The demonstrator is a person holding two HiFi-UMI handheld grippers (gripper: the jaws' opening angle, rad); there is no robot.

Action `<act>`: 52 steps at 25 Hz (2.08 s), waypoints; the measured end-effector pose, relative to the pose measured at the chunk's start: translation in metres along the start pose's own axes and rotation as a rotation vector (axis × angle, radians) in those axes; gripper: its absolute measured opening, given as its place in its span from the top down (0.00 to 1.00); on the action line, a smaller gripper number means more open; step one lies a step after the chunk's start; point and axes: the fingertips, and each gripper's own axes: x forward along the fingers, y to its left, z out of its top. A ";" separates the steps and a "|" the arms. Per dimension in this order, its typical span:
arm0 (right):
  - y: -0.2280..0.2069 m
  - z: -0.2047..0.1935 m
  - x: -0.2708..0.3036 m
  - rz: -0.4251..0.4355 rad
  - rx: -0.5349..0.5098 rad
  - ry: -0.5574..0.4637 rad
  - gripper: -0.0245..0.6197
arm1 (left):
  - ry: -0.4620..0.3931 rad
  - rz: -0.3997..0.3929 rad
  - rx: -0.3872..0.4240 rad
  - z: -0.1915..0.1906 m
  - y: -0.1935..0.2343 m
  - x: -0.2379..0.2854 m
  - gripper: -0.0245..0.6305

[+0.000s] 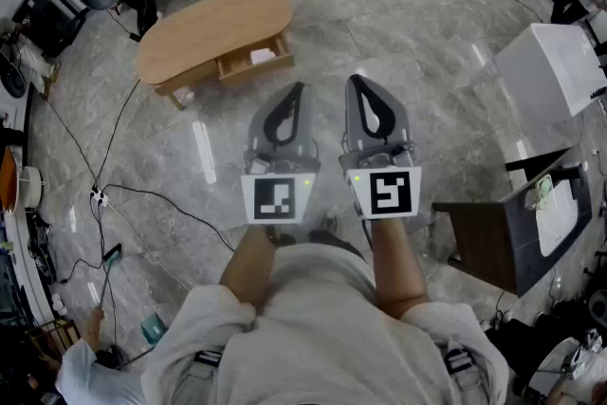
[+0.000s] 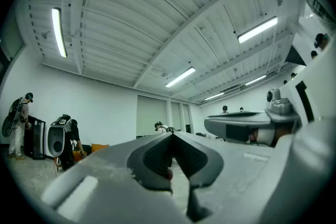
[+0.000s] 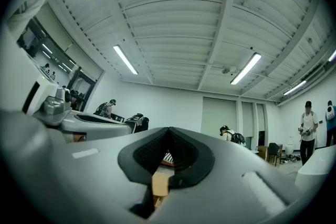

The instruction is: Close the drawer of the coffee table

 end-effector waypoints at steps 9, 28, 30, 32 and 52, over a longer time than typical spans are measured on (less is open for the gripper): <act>-0.048 -0.006 -0.016 -0.007 0.009 -0.026 0.95 | -0.029 0.006 0.010 -0.002 -0.046 0.025 0.93; -0.086 -0.076 0.127 0.082 0.055 0.035 0.95 | -0.048 0.109 -0.034 -0.045 0.040 0.148 0.93; -0.081 -0.086 0.165 0.123 0.051 0.055 0.95 | -0.046 0.125 -0.017 -0.049 0.069 0.171 0.93; -0.071 -0.099 0.202 0.183 0.048 0.084 0.95 | -0.045 0.162 -0.009 -0.053 0.100 0.190 0.93; -0.013 -0.196 0.462 0.516 0.107 0.131 0.95 | 0.144 0.500 -0.029 -0.161 0.313 0.300 0.93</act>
